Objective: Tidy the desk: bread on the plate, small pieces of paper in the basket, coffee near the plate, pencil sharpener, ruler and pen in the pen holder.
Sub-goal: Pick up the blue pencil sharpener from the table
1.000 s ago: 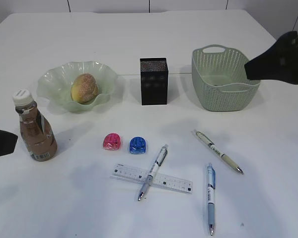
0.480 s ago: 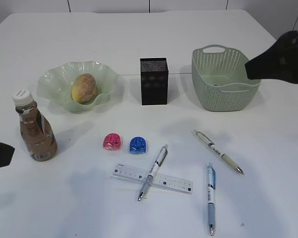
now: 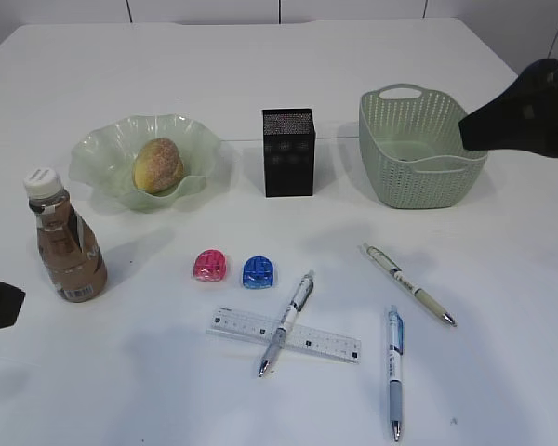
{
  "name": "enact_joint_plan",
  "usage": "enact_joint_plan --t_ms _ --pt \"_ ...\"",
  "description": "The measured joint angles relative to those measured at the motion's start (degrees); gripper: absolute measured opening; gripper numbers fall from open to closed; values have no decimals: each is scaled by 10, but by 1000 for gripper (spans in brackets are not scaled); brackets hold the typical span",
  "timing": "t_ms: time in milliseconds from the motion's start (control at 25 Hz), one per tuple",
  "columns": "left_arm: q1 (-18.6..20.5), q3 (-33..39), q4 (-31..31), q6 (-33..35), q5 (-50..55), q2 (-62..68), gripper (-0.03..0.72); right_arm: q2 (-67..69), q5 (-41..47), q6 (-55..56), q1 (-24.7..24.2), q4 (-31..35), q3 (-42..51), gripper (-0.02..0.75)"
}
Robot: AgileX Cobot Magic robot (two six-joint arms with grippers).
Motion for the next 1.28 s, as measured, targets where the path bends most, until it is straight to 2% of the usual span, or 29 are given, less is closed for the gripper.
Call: enact_joint_plan --t_ms 200,280,560,840,1280 --pt "0 0 0 0 16 0 428 1 0 27 0 -21 0 481" --pt "0 0 0 0 19 0 428 24 5 70 0 -59 0 481" --pt "0 0 0 0 28 0 428 78 11 101 0 -70 0 480" --pt "0 0 0 0 30 0 428 132 12 105 0 -82 -5 424" --pt "0 0 -1 -2 31 0 428 162 30 105 12 -94 -47 418"
